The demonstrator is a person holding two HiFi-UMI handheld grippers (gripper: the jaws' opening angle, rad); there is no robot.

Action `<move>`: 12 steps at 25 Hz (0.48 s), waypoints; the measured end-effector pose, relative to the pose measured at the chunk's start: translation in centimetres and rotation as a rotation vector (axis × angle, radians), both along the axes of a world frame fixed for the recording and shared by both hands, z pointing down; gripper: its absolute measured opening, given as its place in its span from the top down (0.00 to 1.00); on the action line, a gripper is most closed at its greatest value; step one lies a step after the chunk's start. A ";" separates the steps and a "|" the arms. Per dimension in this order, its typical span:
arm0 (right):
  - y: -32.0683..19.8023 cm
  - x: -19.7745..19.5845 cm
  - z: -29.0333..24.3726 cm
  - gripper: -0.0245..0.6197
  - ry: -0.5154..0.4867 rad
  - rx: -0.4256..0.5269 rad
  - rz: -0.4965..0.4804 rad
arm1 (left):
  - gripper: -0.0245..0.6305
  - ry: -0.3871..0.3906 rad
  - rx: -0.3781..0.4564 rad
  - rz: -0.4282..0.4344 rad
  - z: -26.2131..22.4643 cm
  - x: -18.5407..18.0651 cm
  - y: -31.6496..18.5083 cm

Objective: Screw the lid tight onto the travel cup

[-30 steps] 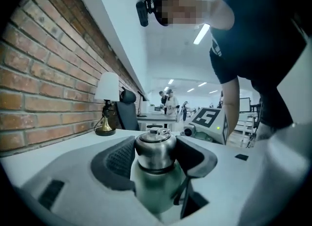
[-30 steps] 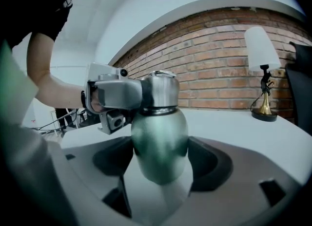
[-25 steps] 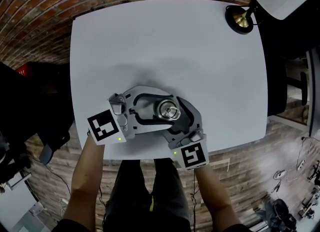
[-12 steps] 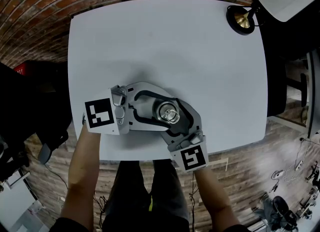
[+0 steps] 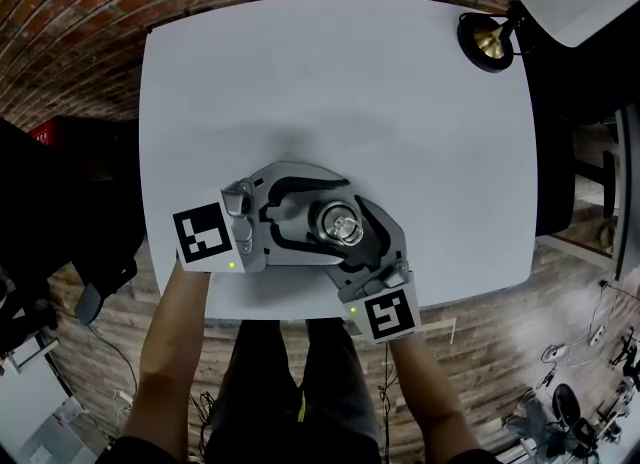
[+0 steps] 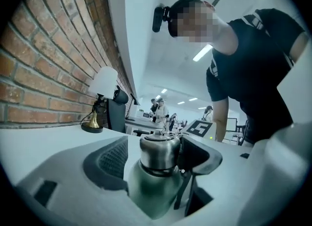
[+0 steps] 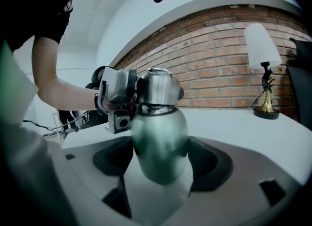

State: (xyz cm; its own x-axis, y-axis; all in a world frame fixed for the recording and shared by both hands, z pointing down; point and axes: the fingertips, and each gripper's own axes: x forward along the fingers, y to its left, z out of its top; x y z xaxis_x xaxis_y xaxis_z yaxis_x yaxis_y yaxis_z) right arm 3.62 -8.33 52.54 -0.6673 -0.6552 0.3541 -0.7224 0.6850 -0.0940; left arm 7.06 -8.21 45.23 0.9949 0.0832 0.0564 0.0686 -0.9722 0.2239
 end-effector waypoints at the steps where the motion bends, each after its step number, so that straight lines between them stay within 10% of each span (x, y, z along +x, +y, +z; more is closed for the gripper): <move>1: 0.0 0.0 0.0 0.45 0.001 0.000 -0.001 | 0.45 0.002 -0.006 -0.021 0.0 -0.1 -0.1; 12: 0.0 0.0 0.0 0.45 0.009 0.002 0.002 | 0.49 -0.060 0.245 -0.277 -0.1 0.9 -0.1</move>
